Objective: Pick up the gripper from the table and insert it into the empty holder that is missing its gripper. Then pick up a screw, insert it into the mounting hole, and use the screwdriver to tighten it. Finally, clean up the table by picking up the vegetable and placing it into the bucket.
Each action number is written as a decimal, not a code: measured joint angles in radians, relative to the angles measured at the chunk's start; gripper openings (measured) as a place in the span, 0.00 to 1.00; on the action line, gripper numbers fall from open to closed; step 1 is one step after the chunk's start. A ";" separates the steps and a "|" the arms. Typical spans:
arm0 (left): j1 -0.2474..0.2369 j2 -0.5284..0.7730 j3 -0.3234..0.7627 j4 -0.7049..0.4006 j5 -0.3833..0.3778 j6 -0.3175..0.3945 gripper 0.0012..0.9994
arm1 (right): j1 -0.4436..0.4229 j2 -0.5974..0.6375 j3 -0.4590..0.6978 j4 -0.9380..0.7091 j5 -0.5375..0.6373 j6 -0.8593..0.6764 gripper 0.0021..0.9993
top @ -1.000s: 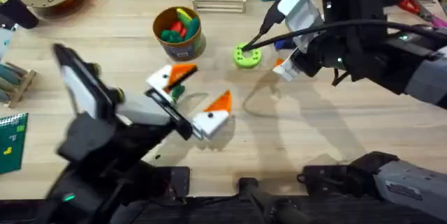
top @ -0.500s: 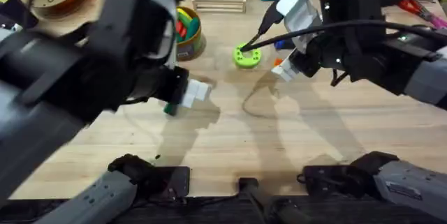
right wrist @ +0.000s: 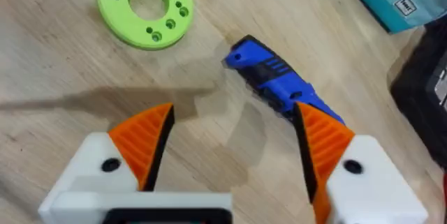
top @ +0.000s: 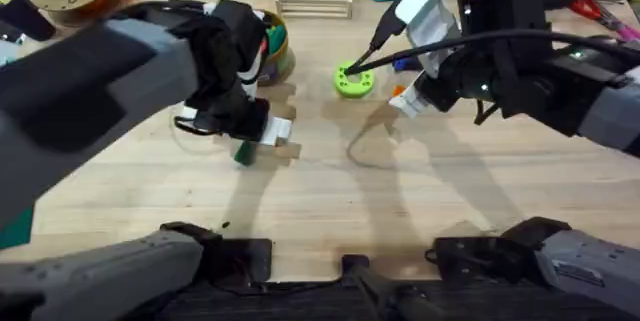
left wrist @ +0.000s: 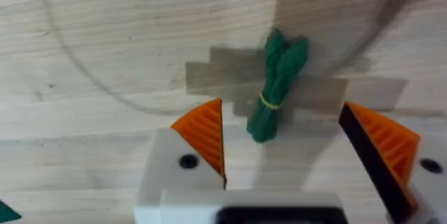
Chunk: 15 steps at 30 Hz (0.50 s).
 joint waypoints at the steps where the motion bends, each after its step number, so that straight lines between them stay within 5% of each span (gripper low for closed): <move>1: 0.000 0.022 0.000 0.010 0.000 -0.001 0.99 | 0.000 0.000 0.000 0.000 0.000 0.000 0.99; 9: 0.000 0.117 0.000 0.043 0.005 -0.002 0.99 | 0.000 0.000 0.000 0.000 0.000 0.000 0.99; 15: 0.000 0.150 0.000 0.044 0.009 -0.009 0.66 | 0.000 0.000 0.000 -0.001 0.000 0.000 0.99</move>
